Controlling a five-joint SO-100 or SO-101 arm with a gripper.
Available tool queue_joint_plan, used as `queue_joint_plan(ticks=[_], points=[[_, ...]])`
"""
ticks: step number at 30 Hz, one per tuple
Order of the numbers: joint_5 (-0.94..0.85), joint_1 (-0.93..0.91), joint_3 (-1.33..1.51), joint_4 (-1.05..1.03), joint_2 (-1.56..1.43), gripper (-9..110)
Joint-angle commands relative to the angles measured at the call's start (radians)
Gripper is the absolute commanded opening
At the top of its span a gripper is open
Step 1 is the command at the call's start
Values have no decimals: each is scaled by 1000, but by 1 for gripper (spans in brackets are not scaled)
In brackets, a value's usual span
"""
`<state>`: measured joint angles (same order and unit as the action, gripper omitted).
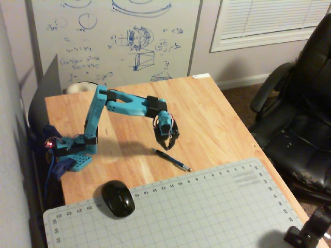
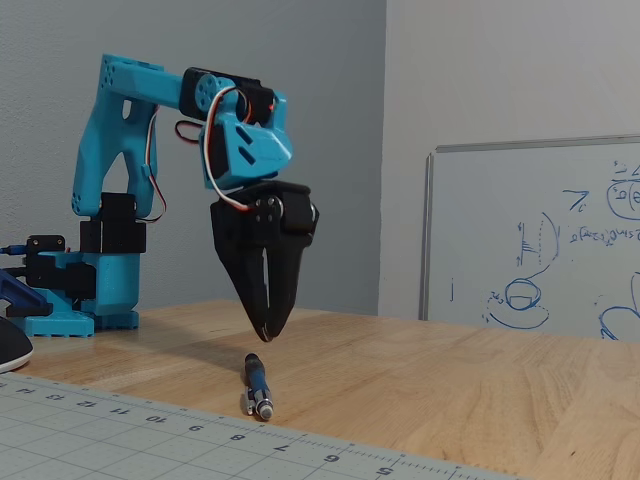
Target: Touch the pen.
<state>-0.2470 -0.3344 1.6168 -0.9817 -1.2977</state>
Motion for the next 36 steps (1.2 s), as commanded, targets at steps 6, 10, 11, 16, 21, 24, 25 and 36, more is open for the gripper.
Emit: queue_joint_plan(ticks=[6,10,11,16,21,24,25,36], points=[[-9,-8,-72,-5,15,1],[-9,-17,-71,-6,14,1],[-11,-25,-71,-6,14,1],[-11,-37,-69,-6,14,1],[-11,-37,-71,-6,15,1],[-11,-37,-71,-6,15,1],[-11,-37,-71,-6,15,1],[-11,-37,-72,-3,2,1]])
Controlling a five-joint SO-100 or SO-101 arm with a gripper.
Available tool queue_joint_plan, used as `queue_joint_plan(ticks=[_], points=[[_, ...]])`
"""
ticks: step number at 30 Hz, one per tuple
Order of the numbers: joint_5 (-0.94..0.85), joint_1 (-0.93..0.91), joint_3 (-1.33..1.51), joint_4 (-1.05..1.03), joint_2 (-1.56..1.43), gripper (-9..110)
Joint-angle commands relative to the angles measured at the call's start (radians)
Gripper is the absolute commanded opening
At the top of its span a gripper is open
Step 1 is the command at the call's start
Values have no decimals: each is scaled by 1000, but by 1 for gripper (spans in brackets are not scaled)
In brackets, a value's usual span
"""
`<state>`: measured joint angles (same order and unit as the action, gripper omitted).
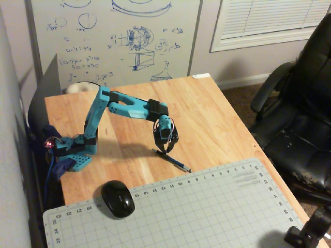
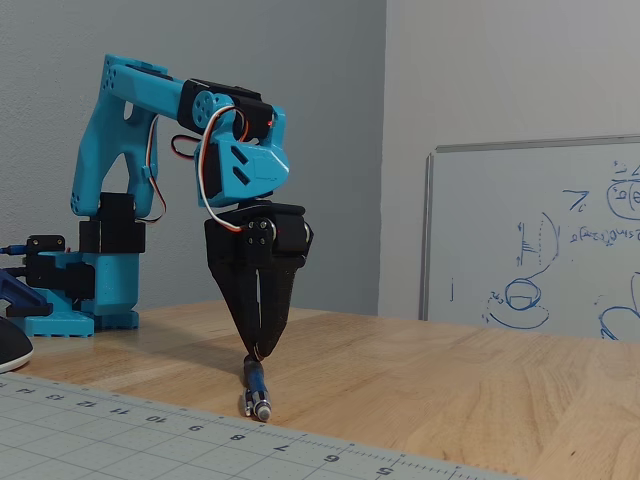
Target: Touch the pen.
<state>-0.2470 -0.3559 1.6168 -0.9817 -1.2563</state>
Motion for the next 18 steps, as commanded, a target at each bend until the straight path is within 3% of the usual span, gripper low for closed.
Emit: queue_joint_plan(ticks=[1,18], points=[[-11,-15,-72,2,-41,1],[-11,-2,-72,6,-41,1]])
